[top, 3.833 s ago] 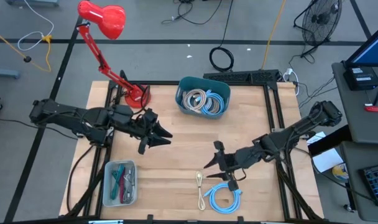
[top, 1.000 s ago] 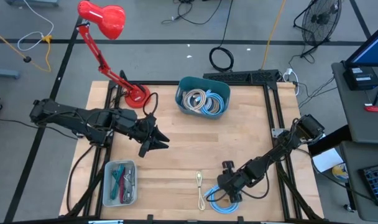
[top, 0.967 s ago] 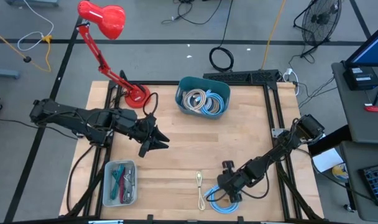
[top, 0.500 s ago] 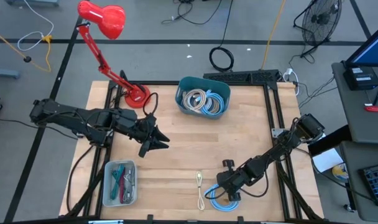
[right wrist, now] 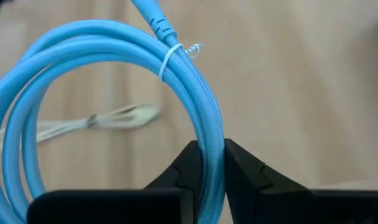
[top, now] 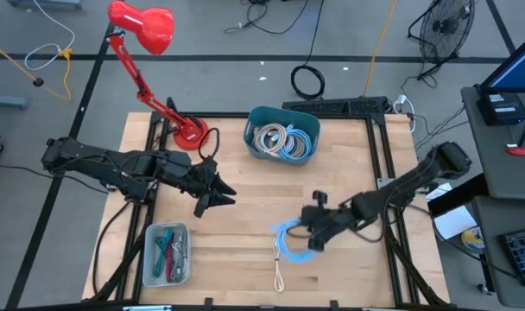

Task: Pick & Place USB Port
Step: Put the light blue wire cable into the blue bin

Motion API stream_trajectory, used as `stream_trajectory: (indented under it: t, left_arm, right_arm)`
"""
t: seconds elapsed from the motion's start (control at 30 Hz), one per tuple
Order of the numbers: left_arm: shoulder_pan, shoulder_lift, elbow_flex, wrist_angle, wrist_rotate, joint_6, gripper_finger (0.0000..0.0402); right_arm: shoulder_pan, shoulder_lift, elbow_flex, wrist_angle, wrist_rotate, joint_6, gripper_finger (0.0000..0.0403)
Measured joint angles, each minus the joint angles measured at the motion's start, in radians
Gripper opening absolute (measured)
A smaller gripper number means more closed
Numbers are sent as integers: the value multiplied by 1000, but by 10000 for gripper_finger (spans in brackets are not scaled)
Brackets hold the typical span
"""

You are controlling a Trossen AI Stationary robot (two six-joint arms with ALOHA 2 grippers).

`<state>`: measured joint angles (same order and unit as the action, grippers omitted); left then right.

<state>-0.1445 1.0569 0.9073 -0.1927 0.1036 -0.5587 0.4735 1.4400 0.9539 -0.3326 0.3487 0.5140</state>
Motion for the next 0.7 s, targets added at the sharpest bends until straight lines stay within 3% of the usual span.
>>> stream_trajectory:
  t: [0.43,0.7]
  left_arm:
    - [0,26,0,20,-27,-17,168]
    - [2,53,0,76,-59,-45,168]
  right_arm:
    - [-274,-230,0,54,201,-206,36]
    - [-482,-258,1,247,203,-341,40]
